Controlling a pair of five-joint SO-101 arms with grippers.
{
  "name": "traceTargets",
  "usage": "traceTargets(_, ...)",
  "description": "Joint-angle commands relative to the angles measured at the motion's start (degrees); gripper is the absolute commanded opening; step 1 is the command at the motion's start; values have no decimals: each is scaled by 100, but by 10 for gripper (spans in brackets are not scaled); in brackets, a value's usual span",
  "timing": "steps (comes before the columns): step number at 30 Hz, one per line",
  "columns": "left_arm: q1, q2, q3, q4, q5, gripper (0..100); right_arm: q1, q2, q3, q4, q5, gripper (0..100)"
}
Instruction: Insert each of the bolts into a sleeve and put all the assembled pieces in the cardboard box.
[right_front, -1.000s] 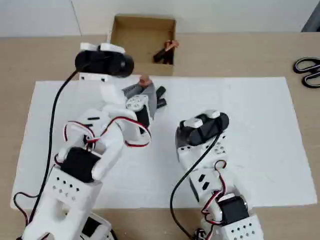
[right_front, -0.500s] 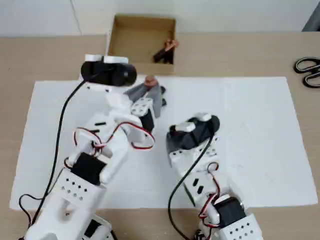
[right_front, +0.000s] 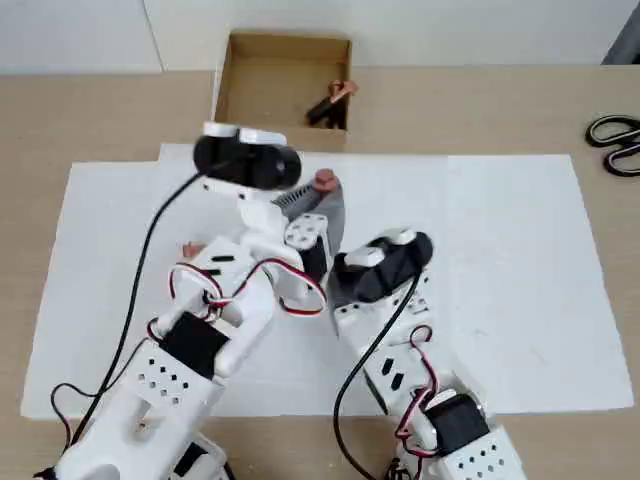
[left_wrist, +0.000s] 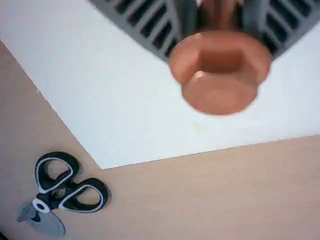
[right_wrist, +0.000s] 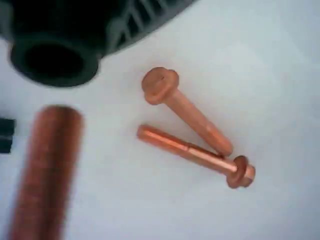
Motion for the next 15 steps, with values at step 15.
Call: traceTargets(15,88,-79,145,-18,360,6,-66,-92,-35,-136,-70,3)
